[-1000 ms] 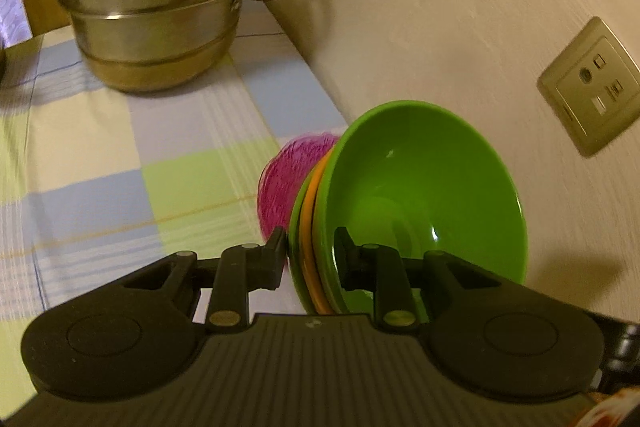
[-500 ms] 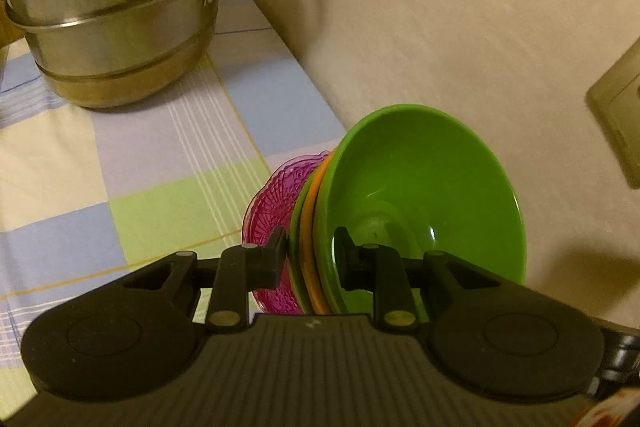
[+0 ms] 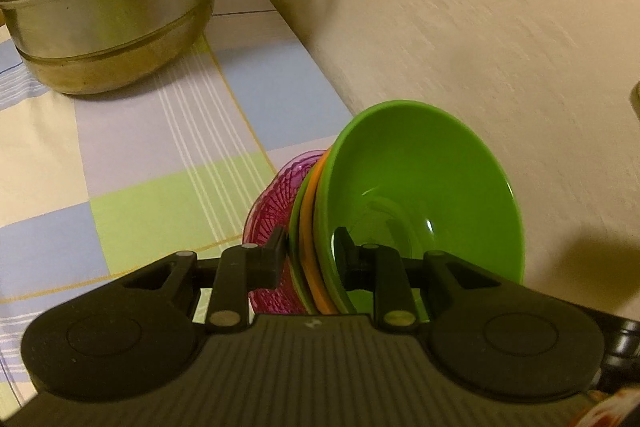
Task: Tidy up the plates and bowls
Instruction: 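Lower the bowl stack onto the pink plates and open both tools, then withdraw both open tools back from the bowls on the plates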
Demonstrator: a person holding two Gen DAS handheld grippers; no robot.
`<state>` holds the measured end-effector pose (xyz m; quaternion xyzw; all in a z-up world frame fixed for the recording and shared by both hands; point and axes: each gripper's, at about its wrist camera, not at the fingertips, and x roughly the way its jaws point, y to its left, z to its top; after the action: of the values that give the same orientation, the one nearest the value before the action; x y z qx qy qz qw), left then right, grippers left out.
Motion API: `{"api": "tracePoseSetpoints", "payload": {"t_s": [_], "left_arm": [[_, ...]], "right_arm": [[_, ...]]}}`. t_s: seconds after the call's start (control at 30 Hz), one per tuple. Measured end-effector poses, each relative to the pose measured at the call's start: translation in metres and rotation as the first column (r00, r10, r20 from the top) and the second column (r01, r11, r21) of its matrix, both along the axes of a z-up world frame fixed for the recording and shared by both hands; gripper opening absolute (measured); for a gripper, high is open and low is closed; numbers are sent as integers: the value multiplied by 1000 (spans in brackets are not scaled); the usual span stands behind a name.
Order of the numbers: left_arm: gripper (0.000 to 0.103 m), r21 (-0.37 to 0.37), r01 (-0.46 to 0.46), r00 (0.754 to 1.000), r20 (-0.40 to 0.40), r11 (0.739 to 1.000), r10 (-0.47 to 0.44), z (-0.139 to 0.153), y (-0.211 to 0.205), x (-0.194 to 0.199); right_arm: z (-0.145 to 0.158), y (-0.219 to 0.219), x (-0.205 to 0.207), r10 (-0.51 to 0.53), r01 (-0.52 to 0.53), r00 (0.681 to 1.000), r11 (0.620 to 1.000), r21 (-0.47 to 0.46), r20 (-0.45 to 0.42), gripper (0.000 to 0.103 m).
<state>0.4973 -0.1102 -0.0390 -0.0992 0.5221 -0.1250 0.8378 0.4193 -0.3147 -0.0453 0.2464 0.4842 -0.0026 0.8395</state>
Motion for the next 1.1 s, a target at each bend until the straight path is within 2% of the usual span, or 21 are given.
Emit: {"api": "tracePoseSetpoints", "payload": {"t_s": [0.3,0.5,0.53,0.63,0.67,0.7,0.93,1.1], "left_arm": [[22,-15,-13,1000,-2,1000,13,-2,5,-3],[27,-43,-24,1000,11,999,25,-5,7,-2],[31,-40,-22,1000,16,999,23,-5,6,-3],[37,-39,-26,999,18,999,26,-5,5,-6],[40,-40,-28,999,23,999,29,-3,6,-7],[45,-41,-31,999,30,999,33,-2,7,-9],[53,-71,-69,994,81,995,75,18,20,-26],[54,-101,-98,988,113,990,110,41,29,-51]], "right_arm": [[0,8,5,18,-18,1000,1000,-17,7,29],[-1,3,6,5,-5,1000,1000,11,8,32],[-1,3,6,9,-9,1000,1000,13,12,33],[1,5,2,29,-29,999,999,13,40,48],[3,6,0,36,-36,998,999,0,52,57],[6,8,-2,41,-40,997,999,-15,65,61],[23,13,-18,56,-51,992,998,-44,116,65],[38,8,-44,39,-32,987,999,-43,157,67]]}}
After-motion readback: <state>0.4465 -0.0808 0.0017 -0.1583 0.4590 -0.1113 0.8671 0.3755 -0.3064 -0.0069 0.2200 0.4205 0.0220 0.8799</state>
